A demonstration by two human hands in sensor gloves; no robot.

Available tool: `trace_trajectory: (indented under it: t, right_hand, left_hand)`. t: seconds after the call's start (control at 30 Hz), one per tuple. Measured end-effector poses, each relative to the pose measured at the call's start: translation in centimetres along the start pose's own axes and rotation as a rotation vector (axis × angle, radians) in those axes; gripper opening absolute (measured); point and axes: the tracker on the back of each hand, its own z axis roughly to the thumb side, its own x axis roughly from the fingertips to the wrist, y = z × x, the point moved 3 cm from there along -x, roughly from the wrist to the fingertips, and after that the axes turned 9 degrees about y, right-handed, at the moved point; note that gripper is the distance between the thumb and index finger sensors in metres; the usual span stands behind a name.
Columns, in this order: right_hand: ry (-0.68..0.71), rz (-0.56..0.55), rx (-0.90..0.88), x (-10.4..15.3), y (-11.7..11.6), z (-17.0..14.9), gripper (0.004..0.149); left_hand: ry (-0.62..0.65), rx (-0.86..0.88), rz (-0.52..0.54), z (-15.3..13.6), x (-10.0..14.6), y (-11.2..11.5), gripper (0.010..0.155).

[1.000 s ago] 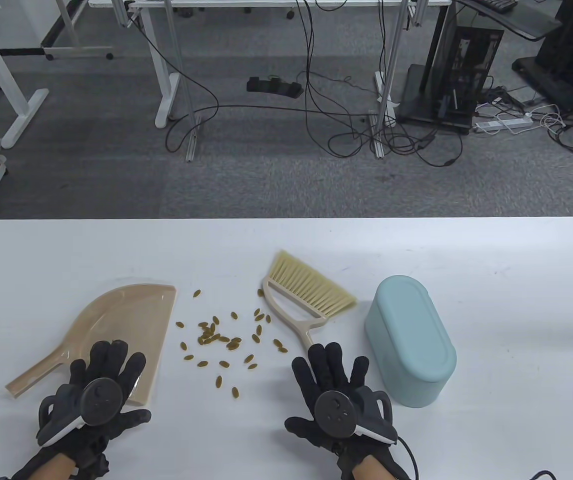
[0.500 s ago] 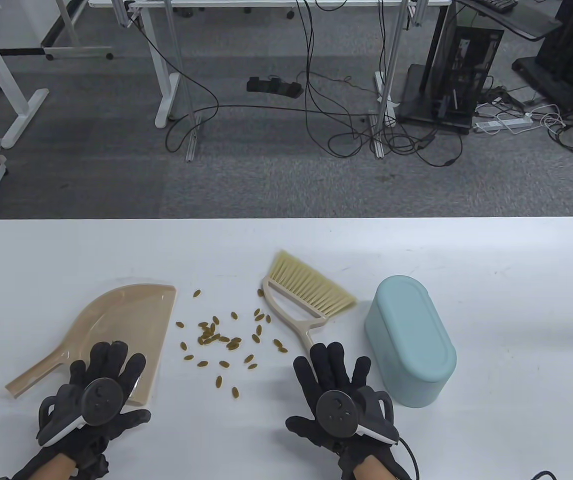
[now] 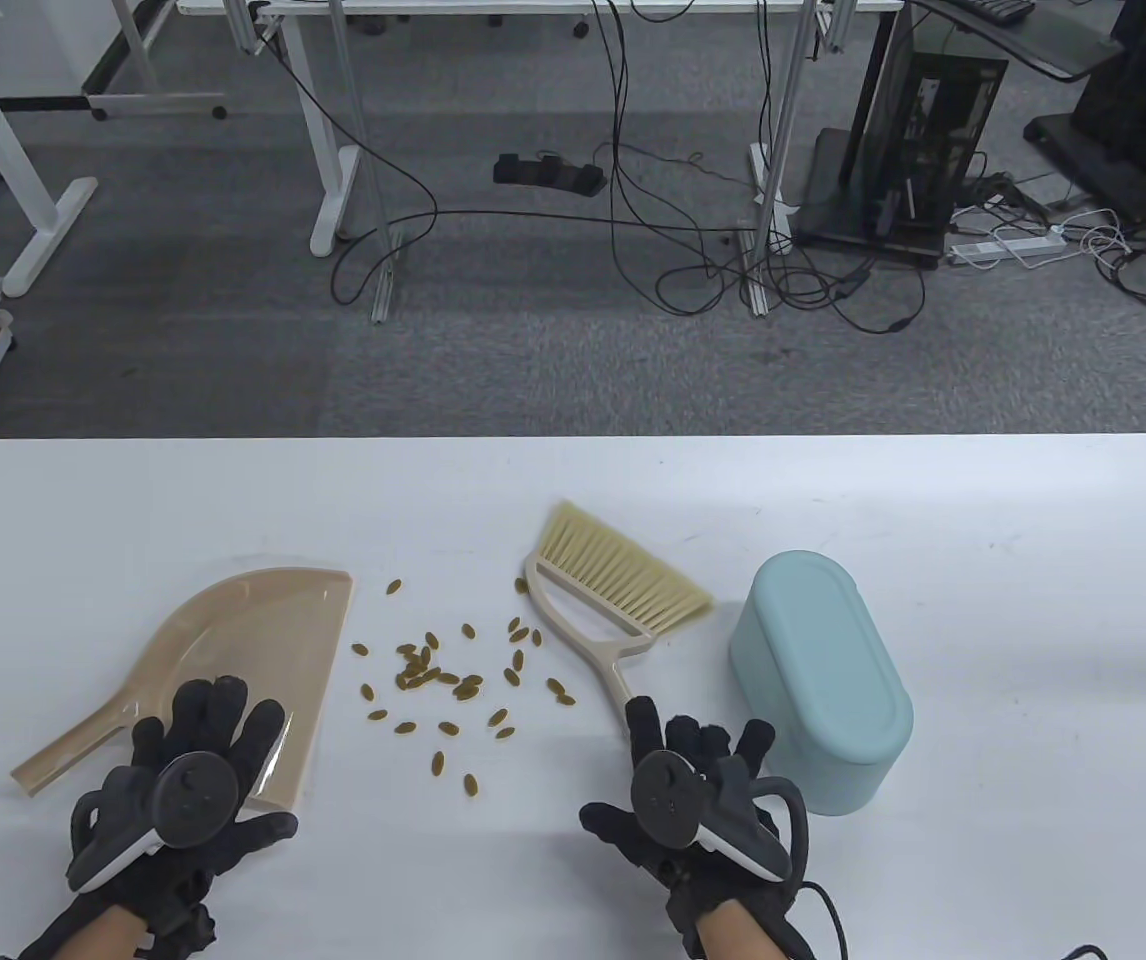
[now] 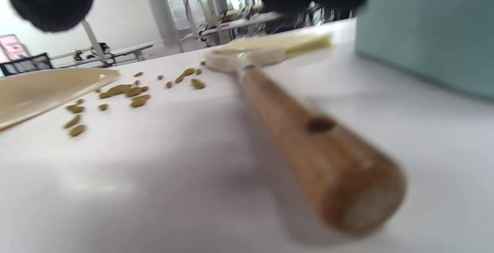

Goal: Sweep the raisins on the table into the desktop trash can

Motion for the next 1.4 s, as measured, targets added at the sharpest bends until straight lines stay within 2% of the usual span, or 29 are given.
trace_trajectory:
  t: [0.03, 0.23, 0.33, 0.4, 0.43, 0.47, 0.57, 0.6, 0.67, 0.73, 0.83, 0.9, 0.97, 1.0, 1.1, 1.17, 1.23, 1.33, 1.4]
  right_hand:
    - [-0.037, 0.011, 0.036, -0.1, 0.0, -0.1, 0.099]
    - [-0.326, 0.368, 0.239, -0.5, -2.9, -2.1, 0.087]
    - [-0.315, 0.448, 0.161, -0.8, -4.5, -2.6, 0.083]
    - [-0.358, 0.383, -0.008, -0.7, -4.9, -2.5, 0.072]
    - [-0.387, 0.347, -0.009, -0.7, -4.9, -2.4, 0.068]
    - [-0.376, 0.303, 0.053, -0.9, -4.8, -2.2, 0.065]
    - [-0.412, 0.312, 0.258, -1.0, -4.5, -2.1, 0.059]
    - [-0.426, 0.241, 0.33, -0.9, -3.8, -2.2, 0.056]
    - [-0.404, 0.055, 0.363, -0.6, -2.3, -2.4, 0.051]
    - [-0.38, -0.09, 0.272, 0.0, -0.5, -2.4, 0.049]
    - [-0.329, -0.136, 0.29, 0.5, 1.4, -1.7, 0.052]
    - [-0.238, -0.219, 0.304, 0.8, 3.5, -0.4, 0.057]
    - [-0.22, -0.264, 0.171, 1.3, 4.8, 0.2, 0.061]
    - [-0.207, -0.313, 0.036, 1.8, 6.0, 0.4, 0.062]
    - [-0.126, -0.347, -0.205, 2.7, 7.6, 0.6, 0.066]
    - [-0.069, -0.33, -0.571, 3.2, 8.2, 0.6, 0.069]
    - [-0.046, -0.242, -0.904, 3.3, 7.7, 0.9, 0.069]
    - [-0.01, -0.062, -1.282, 2.9, 5.9, 1.6, 0.07]
    - [0.03, 0.114, -1.524, 2.4, 3.6, 2.4, 0.071]
  left_hand:
    - [0.0, 0.0, 0.0, 0.0, 0.0, 0.0, 0.097]
    - [0.009, 0.013, 0.017, -0.1, 0.0, -0.3, 0.095]
    - [0.006, 0.012, 0.019, -0.1, 0.0, -0.3, 0.095]
    - [0.001, 0.013, 0.022, -0.2, 0.1, -0.4, 0.095]
    - [-0.005, 0.019, 0.018, -0.3, 0.1, -0.4, 0.095]
    - [-0.012, 0.024, 0.013, -0.4, 0.1, -0.3, 0.095]
    - [-0.018, 0.026, 0.005, -0.5, 0.2, -0.3, 0.094]
    - [-0.017, 0.033, 0.006, -0.6, 0.2, -0.4, 0.094]
    - [-0.013, 0.053, 0.012, -0.7, 0.1, -0.5, 0.094]
    - [-0.009, 0.053, 0.014, -0.7, 0.1, -0.5, 0.093]
    - [-0.006, 0.048, 0.028, -0.8, 0.1, -0.7, 0.093]
    - [-0.011, 0.062, 0.038, -0.9, 0.2, -0.9, 0.093]
    - [-0.019, 0.072, 0.042, -1.2, 0.2, -0.9, 0.093]
    - [-0.026, 0.076, 0.043, -1.3, 0.2, -0.9, 0.093]
    - [-0.035, 0.086, 0.044, -1.6, 0.3, -0.9, 0.093]
    - [-0.038, 0.091, 0.047, -1.7, 0.3, -0.9, 0.093]
    - [-0.041, 0.093, 0.046, -1.7, 0.2, -0.8, 0.093]
    - [-0.049, 0.093, 0.04, -1.9, 0.2, -0.7, 0.092]
    - [-0.056, 0.097, 0.041, -2.0, 0.2, -0.7, 0.093]
